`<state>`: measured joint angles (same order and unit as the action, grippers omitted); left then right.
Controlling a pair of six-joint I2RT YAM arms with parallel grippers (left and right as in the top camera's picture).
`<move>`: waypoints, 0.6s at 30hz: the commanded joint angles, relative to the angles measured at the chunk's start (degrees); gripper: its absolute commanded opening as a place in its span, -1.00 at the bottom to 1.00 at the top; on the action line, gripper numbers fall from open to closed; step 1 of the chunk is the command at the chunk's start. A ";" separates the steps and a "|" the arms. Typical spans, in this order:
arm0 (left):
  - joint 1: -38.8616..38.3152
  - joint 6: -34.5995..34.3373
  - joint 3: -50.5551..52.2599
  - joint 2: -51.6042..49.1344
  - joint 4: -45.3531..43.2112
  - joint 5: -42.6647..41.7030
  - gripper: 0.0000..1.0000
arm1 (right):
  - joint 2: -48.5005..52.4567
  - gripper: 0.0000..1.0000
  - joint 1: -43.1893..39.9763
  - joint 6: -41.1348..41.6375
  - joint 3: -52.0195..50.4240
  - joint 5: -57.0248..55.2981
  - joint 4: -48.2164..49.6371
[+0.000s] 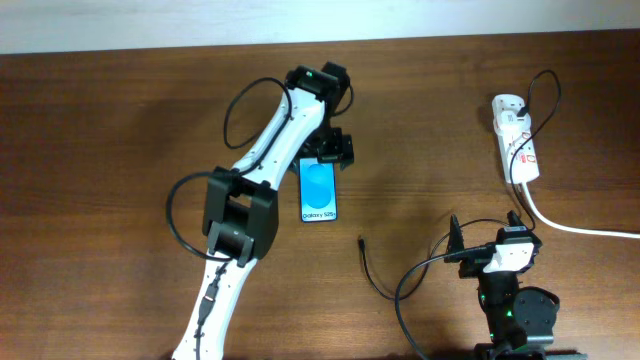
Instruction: Plug charger to phone and switch on socket
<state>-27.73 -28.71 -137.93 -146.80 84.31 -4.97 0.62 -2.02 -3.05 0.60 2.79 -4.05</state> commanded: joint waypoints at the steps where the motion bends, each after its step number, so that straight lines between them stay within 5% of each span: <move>1: 0.52 1.64 -2.12 7.26 1.16 0.26 0.98 | -0.42 0.97 0.50 0.04 -0.28 -0.26 -0.31; 18: 0.52 3.37 -2.10 18.47 11.23 3.26 0.98 | -0.42 0.97 0.50 0.04 -0.28 -0.26 -0.31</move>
<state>-27.51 -26.35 -139.39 -134.26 94.30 -2.76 0.62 -2.02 -3.03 0.60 2.79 -4.05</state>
